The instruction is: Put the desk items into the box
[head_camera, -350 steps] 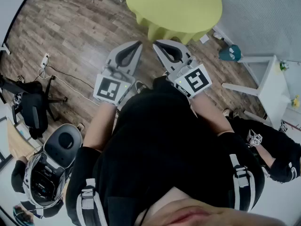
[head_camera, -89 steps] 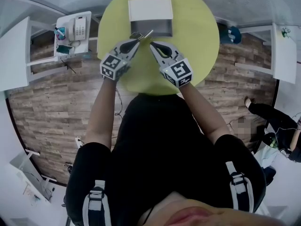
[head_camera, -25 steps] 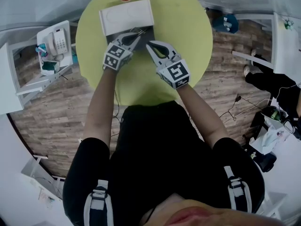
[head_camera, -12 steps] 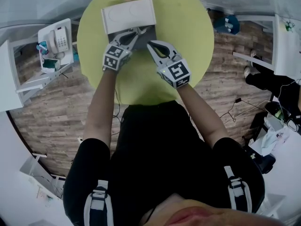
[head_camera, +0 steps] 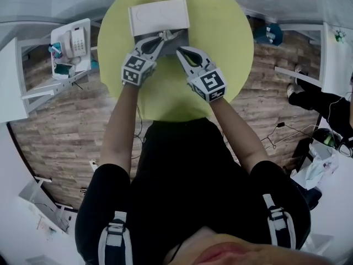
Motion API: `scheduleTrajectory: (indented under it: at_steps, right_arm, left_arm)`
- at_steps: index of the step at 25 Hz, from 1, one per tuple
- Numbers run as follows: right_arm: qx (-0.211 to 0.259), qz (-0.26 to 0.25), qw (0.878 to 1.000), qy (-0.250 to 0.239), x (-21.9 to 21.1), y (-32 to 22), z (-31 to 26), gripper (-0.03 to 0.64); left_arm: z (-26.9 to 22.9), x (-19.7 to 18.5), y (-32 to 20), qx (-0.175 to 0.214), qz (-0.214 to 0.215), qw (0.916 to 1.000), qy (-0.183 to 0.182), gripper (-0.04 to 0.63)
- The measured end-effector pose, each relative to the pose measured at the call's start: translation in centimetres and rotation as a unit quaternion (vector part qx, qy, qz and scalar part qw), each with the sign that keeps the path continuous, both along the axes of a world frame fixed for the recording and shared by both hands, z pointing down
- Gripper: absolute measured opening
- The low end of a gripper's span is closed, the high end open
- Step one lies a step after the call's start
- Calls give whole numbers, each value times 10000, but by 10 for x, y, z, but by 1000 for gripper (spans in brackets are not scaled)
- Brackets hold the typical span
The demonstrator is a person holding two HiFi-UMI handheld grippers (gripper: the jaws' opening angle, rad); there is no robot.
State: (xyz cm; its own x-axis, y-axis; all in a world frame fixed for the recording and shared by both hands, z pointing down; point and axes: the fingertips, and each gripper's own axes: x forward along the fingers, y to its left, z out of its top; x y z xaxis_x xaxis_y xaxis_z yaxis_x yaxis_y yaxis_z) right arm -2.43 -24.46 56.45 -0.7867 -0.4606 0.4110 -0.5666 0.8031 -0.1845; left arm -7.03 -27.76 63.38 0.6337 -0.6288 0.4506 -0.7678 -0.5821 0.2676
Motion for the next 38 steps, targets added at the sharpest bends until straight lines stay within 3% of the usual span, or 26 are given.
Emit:
scheduleTrajectory:
  at_steps: [11, 21, 38]
  right_arm:
    - [273, -157, 9995, 5, -15, 36, -36, 17]
    - [615, -311, 9975, -128, -30, 87, -84, 17]
    - [1070, -671, 9905, -545, -56, 177, -180, 16]
  left_arm:
    - [-52, -28, 51, 429, -281, 9987, 6, 19]
    - [-139, -34, 121, 980, -251, 9948, 130, 18]
    - [-256, -49, 214, 1822, -211, 9820, 452, 18]
